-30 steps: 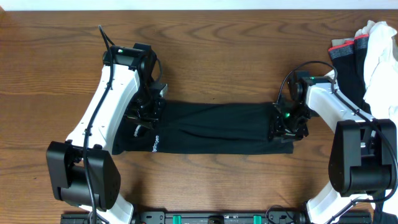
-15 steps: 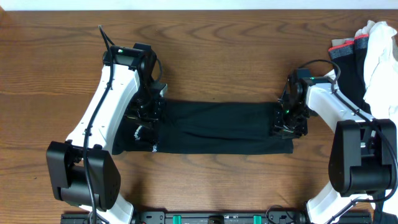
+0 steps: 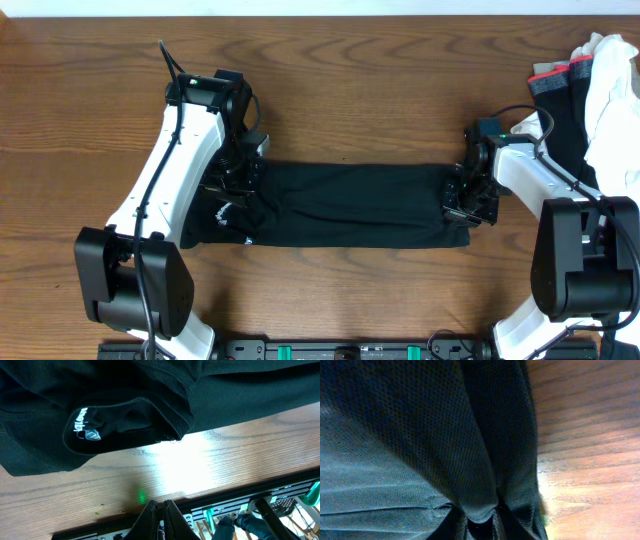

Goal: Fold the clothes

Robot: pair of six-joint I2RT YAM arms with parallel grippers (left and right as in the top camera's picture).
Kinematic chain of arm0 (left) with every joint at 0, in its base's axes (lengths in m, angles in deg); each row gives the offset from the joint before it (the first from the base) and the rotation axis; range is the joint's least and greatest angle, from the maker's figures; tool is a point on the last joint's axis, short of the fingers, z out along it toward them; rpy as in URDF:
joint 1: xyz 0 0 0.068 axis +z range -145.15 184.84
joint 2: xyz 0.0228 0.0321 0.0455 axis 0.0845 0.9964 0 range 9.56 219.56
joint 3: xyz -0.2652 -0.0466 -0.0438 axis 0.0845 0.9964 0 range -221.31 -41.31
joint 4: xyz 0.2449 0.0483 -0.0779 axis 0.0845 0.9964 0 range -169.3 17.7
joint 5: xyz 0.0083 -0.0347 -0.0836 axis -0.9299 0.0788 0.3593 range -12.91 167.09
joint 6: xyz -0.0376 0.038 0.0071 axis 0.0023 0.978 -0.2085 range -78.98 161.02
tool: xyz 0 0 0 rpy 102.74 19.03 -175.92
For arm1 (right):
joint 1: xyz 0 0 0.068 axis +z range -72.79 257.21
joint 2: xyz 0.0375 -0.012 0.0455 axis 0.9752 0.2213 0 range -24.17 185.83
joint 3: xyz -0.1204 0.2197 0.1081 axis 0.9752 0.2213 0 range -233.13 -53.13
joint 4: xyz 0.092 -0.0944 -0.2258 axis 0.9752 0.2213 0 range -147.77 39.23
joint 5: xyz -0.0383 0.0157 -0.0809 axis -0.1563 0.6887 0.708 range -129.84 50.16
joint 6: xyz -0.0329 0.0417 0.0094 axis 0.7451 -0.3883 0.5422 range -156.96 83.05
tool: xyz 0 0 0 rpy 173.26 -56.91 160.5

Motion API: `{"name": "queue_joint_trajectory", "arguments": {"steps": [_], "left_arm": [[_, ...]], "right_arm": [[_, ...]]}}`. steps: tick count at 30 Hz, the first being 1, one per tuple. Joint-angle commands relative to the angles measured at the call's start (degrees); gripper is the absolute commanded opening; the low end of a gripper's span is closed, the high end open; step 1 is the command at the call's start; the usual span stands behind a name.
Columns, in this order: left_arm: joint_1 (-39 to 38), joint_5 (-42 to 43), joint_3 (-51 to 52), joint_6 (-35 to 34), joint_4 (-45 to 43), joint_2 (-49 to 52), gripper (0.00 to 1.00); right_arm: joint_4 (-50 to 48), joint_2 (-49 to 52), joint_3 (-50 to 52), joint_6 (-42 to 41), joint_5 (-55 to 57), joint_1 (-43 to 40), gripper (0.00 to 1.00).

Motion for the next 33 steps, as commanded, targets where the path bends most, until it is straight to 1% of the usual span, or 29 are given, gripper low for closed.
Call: {"name": "queue_joint_trajectory", "arguments": {"steps": [1, 6, 9, 12, 13, 19, 21, 22, 23, 29, 31, 33], "left_arm": [[0.2, -0.7, -0.7, -0.7, 0.2, -0.3, 0.08], [0.2, -0.7, -0.7, -0.7, 0.2, -0.3, 0.08], [0.2, -0.7, -0.7, -0.7, 0.2, -0.3, 0.08], [0.2, -0.7, -0.7, -0.7, 0.2, -0.3, 0.08], [0.2, -0.7, -0.7, -0.7, 0.2, -0.3, 0.08], [0.2, -0.7, -0.7, -1.7, -0.9, -0.3, 0.09], [0.3, -0.7, -0.3, -2.9, -2.1, -0.3, 0.17], [0.5, -0.8, 0.0, -3.4, -2.9, -0.3, 0.24], [0.8, -1.0, 0.4, -4.4, -3.7, -0.2, 0.26], [5.0, -7.7, 2.8, -13.7, -9.1, 0.0, 0.29], [6.9, -7.6, 2.9, -15.5, -12.2, 0.0, 0.29], [8.3, -7.6, 2.9, -15.5, -14.6, 0.1, 0.33]], "right_arm": [[0.4, 1.4, 0.8, 0.9, 0.3, -0.7, 0.13], [2.0, 1.2, 0.0, 4.1, 0.4, -2.6, 0.13], [2.1, 0.6, -0.3, 6.5, 0.4, -4.3, 0.20], [2.2, 0.5, -0.3, 7.4, 0.3, -5.8, 0.21], [2.2, 0.5, -0.3, 7.8, 0.3, -6.3, 0.16], [1.7, 0.5, -0.3, 7.8, 0.2, -6.6, 0.02], [1.1, 0.5, -0.3, 7.8, -0.6, -6.6, 0.01], [1.1, 0.5, -0.3, 7.8, -1.0, -6.6, 0.01], [1.1, 0.5, -0.3, 7.8, -1.7, -6.6, 0.01], [0.9, 0.5, -0.5, 9.9, -3.7, -6.6, 0.02], [0.7, 0.2, -1.1, 11.3, -3.9, -6.7, 0.02], [0.7, -0.4, -2.1, 11.4, -4.5, -6.7, 0.07]]}}
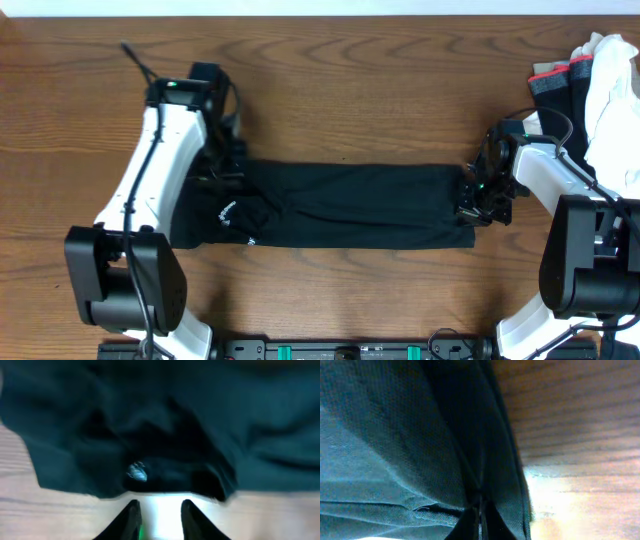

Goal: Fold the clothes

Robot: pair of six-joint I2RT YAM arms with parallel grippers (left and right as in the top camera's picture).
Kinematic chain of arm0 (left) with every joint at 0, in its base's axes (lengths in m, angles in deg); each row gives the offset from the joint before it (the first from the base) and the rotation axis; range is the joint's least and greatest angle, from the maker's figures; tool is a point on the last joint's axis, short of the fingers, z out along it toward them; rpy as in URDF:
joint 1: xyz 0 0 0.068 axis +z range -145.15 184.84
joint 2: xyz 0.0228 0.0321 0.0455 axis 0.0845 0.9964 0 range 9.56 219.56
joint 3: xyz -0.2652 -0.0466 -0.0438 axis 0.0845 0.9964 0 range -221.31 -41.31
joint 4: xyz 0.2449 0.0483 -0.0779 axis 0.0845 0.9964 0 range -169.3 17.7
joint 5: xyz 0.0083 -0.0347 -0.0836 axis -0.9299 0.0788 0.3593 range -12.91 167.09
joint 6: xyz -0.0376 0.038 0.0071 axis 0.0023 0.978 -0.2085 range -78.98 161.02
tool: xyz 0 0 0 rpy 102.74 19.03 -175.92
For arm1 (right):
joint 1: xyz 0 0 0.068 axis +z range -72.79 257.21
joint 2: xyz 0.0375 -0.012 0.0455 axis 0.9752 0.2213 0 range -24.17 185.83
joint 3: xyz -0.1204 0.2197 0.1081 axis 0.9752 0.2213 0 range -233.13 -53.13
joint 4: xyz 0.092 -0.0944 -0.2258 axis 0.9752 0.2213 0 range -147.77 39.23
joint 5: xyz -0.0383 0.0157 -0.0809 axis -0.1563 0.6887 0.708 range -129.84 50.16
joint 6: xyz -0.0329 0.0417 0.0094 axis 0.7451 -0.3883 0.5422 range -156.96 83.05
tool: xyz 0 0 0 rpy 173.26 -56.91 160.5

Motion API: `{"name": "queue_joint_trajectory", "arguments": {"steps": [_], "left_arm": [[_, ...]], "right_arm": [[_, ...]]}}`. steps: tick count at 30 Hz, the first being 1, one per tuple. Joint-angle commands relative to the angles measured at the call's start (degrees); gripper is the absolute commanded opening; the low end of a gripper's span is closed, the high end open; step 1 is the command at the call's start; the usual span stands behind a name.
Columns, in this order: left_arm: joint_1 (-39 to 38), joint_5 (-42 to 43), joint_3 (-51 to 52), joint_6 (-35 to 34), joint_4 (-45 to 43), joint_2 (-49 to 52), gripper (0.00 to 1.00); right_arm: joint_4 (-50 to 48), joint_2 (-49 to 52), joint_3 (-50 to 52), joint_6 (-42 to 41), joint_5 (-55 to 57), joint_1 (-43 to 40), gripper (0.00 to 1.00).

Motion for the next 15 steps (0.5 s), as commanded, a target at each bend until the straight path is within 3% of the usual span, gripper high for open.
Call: {"name": "queue_joint_trajectory", "arguments": {"steps": [1, 5, 11, 15], "left_arm": [[2.3, -2.3, 0.3, -3.9, -2.3, 0.2, 0.35], [2.9, -2.3, 0.8, -3.9, -5.7, 1.5, 0.41], [2.9, -2.3, 6.9, -4.0, -9.5, 4.0, 0.41], [2.8, -2.3, 11.0, -3.9, -10.5, 5.6, 0.40]], "right_arm": [[-0.3, -1.0, -2.4, 2.6, -2.6, -0.6, 0.11], [-0.6, -4.8, -4.6, 3.5, -6.8, -0.6, 0.41], [-0.6, -10.2, -5.3, 3.4, -11.4, -0.5, 0.36], [0.0, -11.4, -5.3, 4.4, -11.6, -0.5, 0.41]]}}
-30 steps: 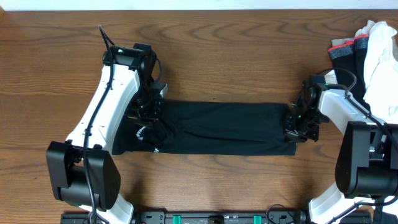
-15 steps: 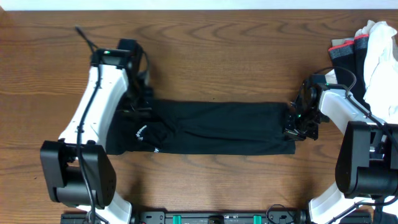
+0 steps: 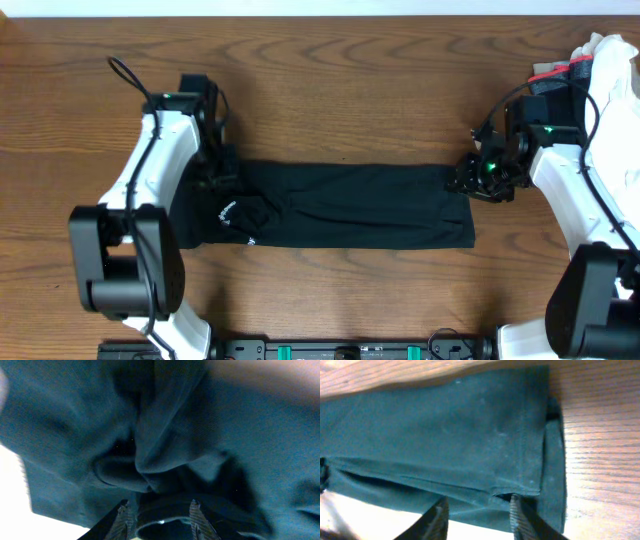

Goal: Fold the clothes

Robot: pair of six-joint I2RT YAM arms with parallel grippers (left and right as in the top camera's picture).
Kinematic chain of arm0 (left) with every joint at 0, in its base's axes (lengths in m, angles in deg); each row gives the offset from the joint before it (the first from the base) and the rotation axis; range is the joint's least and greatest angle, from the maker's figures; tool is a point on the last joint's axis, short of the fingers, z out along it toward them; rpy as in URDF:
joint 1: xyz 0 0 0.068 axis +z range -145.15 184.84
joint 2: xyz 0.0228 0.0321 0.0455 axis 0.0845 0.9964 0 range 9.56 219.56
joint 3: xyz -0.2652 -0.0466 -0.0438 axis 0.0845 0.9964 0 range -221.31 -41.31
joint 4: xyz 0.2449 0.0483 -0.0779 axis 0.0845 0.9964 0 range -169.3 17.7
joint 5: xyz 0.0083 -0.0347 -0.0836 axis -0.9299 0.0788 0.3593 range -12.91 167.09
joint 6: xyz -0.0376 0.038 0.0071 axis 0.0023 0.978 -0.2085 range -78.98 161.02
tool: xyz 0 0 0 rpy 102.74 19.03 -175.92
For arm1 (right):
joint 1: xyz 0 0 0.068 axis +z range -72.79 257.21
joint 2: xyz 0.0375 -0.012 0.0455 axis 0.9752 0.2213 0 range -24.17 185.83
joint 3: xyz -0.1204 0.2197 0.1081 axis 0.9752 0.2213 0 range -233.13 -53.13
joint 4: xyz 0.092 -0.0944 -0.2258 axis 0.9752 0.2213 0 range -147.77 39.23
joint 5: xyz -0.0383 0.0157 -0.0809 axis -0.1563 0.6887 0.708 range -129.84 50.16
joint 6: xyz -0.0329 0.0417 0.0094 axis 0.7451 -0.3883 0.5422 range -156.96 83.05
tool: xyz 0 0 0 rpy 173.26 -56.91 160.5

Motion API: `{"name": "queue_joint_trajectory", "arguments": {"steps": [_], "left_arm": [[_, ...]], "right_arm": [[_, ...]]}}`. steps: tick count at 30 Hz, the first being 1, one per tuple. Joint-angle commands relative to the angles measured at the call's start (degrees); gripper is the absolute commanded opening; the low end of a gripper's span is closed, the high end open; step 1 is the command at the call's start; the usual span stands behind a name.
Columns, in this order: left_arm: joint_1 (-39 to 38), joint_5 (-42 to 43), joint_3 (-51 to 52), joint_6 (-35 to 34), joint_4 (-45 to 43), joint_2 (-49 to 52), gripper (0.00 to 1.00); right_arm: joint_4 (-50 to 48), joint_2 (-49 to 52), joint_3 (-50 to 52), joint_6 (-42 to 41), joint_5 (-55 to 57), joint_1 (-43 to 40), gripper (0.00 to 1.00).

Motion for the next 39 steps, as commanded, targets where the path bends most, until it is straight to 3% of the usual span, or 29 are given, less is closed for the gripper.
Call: {"name": "queue_joint_trajectory", "arguments": {"steps": [1, 11, 18, 25, 31, 39], "left_arm": [[-0.1, -0.5, 3.6, -0.7, -1.2, 1.7, 0.40], [-0.1, 3.1, 5.7, -0.7, -0.1, 1.3, 0.39], [-0.7, 4.0, 4.9, 0.2, 2.9, -7.8, 0.35], [-9.1, 4.0, 5.3, 1.6, 3.0, -14.4, 0.35], [-17.0, 2.0, 11.2, -2.7, -3.5, -14.0, 0.36], [-17.8, 1.9, 18.1, -3.9, -11.2, -13.9, 0.36]], "right_arm": [[0.4, -0.9, -0.8, 1.5, -2.1, -0.5, 0.41], [0.7, -0.8, -0.8, 1.5, -2.2, -0.5, 0.42], [0.6, -0.8, -0.8, 3.0, -2.8, -0.5, 0.45], [0.6, -0.8, -0.8, 3.0, -2.8, -0.5, 0.47], [0.9, -0.8, -0.8, 3.0, -2.8, -0.5, 0.47], [1.3, -0.8, -0.8, 3.0, -2.8, -0.5, 0.47]]}}
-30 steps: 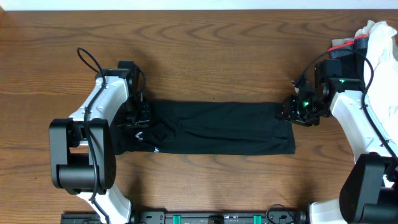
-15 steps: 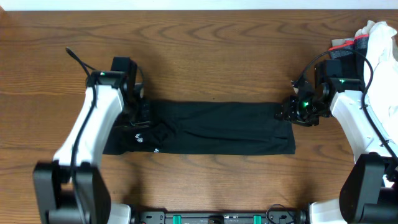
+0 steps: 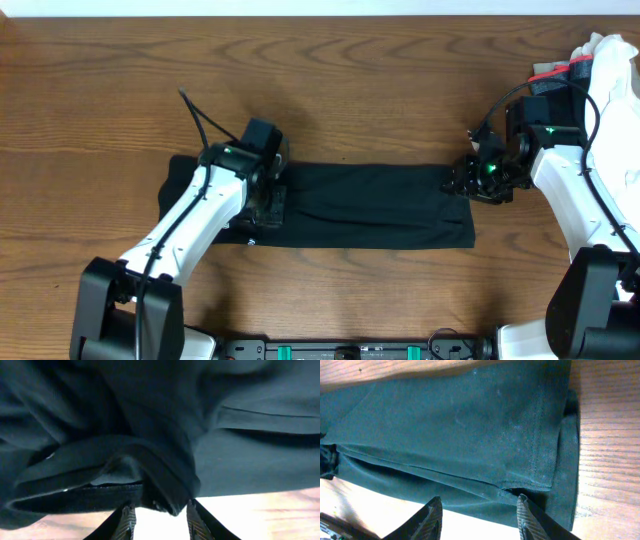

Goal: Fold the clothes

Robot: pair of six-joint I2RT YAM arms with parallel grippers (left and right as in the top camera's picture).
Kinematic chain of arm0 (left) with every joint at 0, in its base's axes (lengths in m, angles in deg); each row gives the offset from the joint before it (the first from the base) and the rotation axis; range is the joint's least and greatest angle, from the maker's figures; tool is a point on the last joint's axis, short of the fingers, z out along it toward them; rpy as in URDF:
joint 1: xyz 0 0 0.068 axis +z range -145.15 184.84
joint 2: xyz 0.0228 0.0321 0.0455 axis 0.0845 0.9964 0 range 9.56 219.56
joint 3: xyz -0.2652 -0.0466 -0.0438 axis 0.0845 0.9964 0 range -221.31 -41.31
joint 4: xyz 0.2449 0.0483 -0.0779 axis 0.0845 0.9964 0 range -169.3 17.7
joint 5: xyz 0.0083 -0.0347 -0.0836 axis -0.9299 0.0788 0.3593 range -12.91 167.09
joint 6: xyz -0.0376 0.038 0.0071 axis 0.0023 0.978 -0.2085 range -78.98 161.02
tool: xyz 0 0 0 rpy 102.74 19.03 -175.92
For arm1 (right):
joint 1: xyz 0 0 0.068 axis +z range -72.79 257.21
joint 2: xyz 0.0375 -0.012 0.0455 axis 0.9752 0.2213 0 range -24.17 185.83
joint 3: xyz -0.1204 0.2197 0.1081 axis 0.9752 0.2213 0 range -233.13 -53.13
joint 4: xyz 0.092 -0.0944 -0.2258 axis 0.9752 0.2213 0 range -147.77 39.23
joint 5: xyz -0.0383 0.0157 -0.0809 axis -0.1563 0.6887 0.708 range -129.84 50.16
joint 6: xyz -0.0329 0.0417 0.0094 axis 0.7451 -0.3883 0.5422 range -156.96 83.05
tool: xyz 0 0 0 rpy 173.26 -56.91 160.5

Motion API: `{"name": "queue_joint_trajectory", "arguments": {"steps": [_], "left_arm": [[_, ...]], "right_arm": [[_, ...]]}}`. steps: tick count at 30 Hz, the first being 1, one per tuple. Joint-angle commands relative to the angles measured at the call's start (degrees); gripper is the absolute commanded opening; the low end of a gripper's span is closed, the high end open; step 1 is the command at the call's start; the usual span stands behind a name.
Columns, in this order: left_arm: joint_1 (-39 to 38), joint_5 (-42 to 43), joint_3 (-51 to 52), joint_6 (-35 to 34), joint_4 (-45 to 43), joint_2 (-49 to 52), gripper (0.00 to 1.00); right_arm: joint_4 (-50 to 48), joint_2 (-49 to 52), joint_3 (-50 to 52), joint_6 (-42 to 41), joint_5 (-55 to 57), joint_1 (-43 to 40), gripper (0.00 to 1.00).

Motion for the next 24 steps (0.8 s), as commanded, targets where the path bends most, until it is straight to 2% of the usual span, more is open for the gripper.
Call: {"name": "queue_joint_trajectory", "arguments": {"steps": [1, 5, 10, 11, 13, 15, 17, 21, 24], "left_arm": [[0.0, -0.8, 1.6, -1.1, -2.0, 0.7, 0.36], [0.0, 2.1, 1.9, -1.1, -3.3, 0.6, 0.35], [-0.2, 6.8, 1.9, -1.1, -3.8, 0.6, 0.19], [-0.2, 7.4, 1.9, -1.1, -3.8, 0.6, 0.19], [-0.7, 7.8, 1.9, -1.1, -3.6, 0.6, 0.19], [-1.0, 7.7, 2.0, -1.1, -3.6, 0.7, 0.31], [-1.1, 7.7, 2.2, -1.1, -3.8, 0.7, 0.31], [-1.0, 10.1, 2.2, -1.1, -3.3, 0.6, 0.06], [-1.1, 15.1, 1.6, -3.1, -2.2, 0.1, 0.06]], "right_arm": [[0.1, -0.6, -0.8, 0.7, -0.7, -0.5, 0.47], [0.0, -0.6, -0.8, 0.8, -0.7, -0.5, 0.46], [0.0, -0.6, -0.8, 0.8, -0.7, -0.5, 0.46], [0.0, -0.6, -0.8, 0.8, -0.7, -0.5, 0.46], [-0.3, -0.6, -0.8, 0.8, -0.7, -0.5, 0.46], [-0.5, -0.6, -0.8, 0.8, -0.7, -0.5, 0.46], [-0.5, -0.6, -0.8, 0.8, -0.7, -0.5, 0.45], [-0.7, -0.6, -0.8, 0.8, -0.7, -0.5, 0.45], [-0.8, -0.6, -0.8, 0.8, -0.7, -0.5, 0.45]]}}
